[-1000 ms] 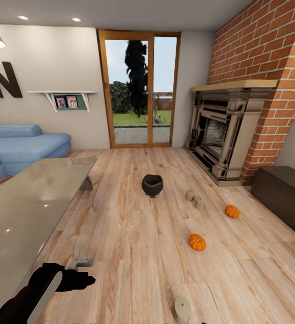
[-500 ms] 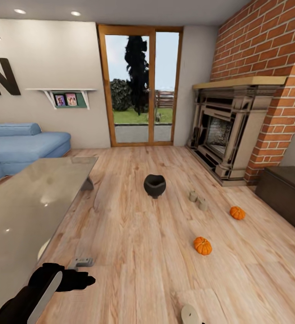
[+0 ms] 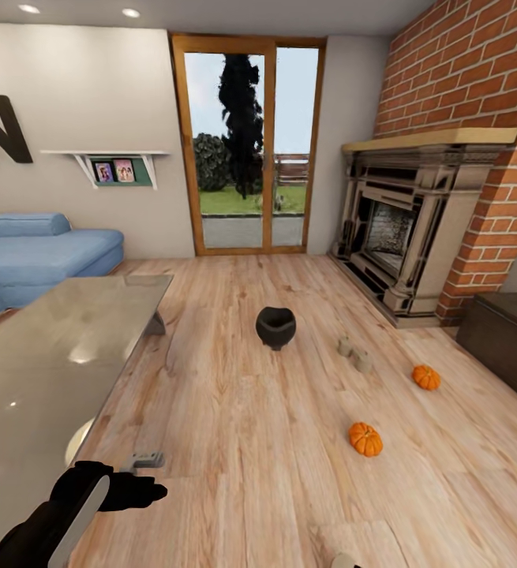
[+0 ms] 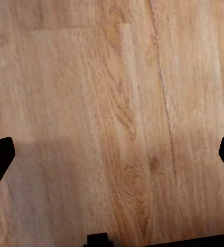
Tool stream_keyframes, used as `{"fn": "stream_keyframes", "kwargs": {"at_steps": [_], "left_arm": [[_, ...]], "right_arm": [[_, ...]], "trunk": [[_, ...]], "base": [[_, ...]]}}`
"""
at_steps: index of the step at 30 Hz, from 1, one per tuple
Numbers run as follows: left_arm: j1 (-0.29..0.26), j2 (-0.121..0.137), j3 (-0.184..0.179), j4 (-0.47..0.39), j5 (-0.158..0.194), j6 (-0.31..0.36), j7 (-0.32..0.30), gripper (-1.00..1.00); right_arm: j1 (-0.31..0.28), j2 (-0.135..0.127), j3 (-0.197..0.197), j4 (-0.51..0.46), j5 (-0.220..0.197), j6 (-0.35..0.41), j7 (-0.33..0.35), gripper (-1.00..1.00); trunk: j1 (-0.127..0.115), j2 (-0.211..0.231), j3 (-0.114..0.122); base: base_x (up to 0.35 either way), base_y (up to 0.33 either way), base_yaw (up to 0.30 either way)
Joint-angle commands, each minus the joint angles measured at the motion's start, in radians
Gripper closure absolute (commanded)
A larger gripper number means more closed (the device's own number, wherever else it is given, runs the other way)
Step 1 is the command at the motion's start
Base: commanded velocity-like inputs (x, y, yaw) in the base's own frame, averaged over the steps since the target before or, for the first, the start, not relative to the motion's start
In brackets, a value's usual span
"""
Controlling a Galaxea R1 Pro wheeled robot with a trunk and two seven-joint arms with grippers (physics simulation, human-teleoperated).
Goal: Place each of the two pumpkins and all three candles from the living room inside a cabinet in the living room (use any cabinet), then make sure every cabinet is closed, and position the cauldron so it is next to a table in the living room.
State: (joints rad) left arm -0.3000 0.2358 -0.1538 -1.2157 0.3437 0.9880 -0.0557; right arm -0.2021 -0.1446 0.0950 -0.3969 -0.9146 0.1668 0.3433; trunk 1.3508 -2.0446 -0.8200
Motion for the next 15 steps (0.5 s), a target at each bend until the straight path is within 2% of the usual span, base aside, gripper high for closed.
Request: {"fn": "stream_keyframes", "kwargs": {"at_steps": [1,6,15], "left_arm": [[-0.001,0.001,-0.001,-0.001,-0.006,0.003,-0.006,-1.00],[-0.001,0.000,-0.001,0.000,-0.006,0.003,-0.006,-1.00],[-0.001,0.000,-0.001,0.000,-0.006,0.003,-0.005,-1.00]], "right_arm": [[0.000,-0.001,0.006,0.000,-0.010,0.001,0.000,-1.00],[0.000,-0.001,0.006,0.000,-0.010,-0.011,0.000,-1.00],[0.000,-0.001,0.008,0.000,-0.010,-0.013,0.000,-1.00]], "trunk": [[0.000,0.000,-0.001],[0.000,0.000,-0.004],[0.000,0.000,-0.010]], "base": [[0.073,0.024,0.000],[0.045,0.057,-0.009],[0.127,0.086,-0.035]]}}
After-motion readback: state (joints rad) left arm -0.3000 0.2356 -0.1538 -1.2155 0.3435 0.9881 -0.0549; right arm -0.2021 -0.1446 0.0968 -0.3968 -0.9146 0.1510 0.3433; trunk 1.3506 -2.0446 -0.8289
